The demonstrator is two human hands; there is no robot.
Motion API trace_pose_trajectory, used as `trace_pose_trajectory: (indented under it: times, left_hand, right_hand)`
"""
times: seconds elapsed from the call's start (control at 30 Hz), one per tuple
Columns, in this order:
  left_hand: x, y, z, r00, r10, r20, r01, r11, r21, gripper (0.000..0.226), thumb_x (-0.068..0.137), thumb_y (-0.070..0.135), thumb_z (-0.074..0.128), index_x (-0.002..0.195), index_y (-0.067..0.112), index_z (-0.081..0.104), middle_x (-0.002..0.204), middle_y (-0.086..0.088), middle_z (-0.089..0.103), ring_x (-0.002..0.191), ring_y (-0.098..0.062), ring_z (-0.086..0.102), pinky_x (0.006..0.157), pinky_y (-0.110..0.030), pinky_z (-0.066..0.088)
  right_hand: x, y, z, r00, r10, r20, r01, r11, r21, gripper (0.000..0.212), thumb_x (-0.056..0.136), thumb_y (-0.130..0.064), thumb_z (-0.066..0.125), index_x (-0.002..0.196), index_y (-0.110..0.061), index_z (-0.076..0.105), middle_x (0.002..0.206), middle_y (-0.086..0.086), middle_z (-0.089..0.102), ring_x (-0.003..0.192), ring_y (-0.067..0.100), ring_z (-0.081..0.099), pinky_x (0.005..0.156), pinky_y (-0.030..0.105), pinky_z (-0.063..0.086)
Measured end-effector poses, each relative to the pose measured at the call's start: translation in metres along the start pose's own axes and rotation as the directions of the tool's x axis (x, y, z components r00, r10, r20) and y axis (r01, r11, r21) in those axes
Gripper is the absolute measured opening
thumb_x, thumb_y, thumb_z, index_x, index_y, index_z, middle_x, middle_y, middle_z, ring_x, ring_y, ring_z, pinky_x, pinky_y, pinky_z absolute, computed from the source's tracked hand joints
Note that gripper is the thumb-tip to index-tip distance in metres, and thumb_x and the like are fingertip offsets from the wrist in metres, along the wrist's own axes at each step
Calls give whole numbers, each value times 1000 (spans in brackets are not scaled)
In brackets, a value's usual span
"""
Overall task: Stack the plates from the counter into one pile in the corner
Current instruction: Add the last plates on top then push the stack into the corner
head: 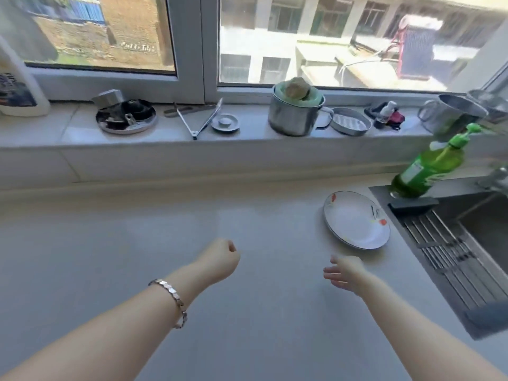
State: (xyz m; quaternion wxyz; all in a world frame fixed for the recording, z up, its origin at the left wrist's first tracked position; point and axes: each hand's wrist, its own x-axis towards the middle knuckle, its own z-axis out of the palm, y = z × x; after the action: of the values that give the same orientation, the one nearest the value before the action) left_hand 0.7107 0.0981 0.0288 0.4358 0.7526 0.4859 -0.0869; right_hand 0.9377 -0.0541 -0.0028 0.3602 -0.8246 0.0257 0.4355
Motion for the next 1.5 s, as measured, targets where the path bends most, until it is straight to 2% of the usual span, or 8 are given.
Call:
trace_pose_trajectory:
  times: [0.17,0.33,0.47,0.7,0.9,1.13,1.33,1.5]
  left_hand:
    - [23,30,25,998,-63,3,63,998,-18,16,85,16,45,74,19,57,95,-13,74,92,-28,69,83,-36,53]
    - [36,41,27,995,-103,-1,103,993,-54,18,88,16,44,75,17,57,85,-5,69,89,-27,69,72,-28,49]
    - [36,36,22,993,-116,-13,114,990,-83,17,90,14,45,79,14,57,82,-4,67,77,-22,63,69,-24,44]
    - [11,5,-1,992,-101,-82,83,978,-190,20,92,20,44,75,20,54,73,3,64,69,-16,62,63,-25,41]
    - [-53,-41,-44,938,-198,-286,38,876,-481,28,98,42,27,107,21,43,80,-4,61,67,-21,60,61,-30,42]
    - [-159,-157,-115,809,-316,-496,134,920,-367,45,99,36,30,84,-1,51,66,-9,46,35,-4,58,45,-22,38]
    - [-246,-270,-171,691,-467,-552,128,830,-543,39,98,31,36,79,1,53,60,-10,48,28,-6,56,45,-24,41]
    - [-326,-359,-220,559,-477,-678,89,848,-523,34,97,34,37,75,9,44,71,-11,43,66,-22,47,56,-29,28]
  right_hand:
    - [58,-13,-43,984,142,-108,-90,918,387,42,97,-25,38,135,-6,37,131,20,55,102,33,61,57,27,42]
    - [89,-23,-50,982,153,-110,-42,747,663,43,96,-5,38,139,-5,36,141,17,46,124,33,52,97,40,45]
    - [93,-18,-49,981,154,-115,-24,691,722,48,90,14,32,136,3,37,138,23,47,122,39,50,99,45,43]
    - [40,-4,-25,991,-75,114,27,926,375,32,88,8,46,119,0,50,86,12,63,68,25,62,47,24,54]
    - [-58,-36,61,846,-251,471,241,967,83,20,84,10,50,88,-8,59,67,9,66,44,13,65,44,23,54]
    - [-178,-42,192,637,-337,693,514,856,-55,22,85,9,49,92,-10,59,70,8,63,41,9,62,42,21,50]
    - [-279,-31,317,486,-457,745,806,564,-180,19,89,-7,43,106,-6,52,66,12,52,45,16,45,47,30,37]
    - [-363,-22,414,365,-502,784,899,408,-157,21,90,-17,46,109,-27,49,87,12,66,74,30,64,72,45,55]
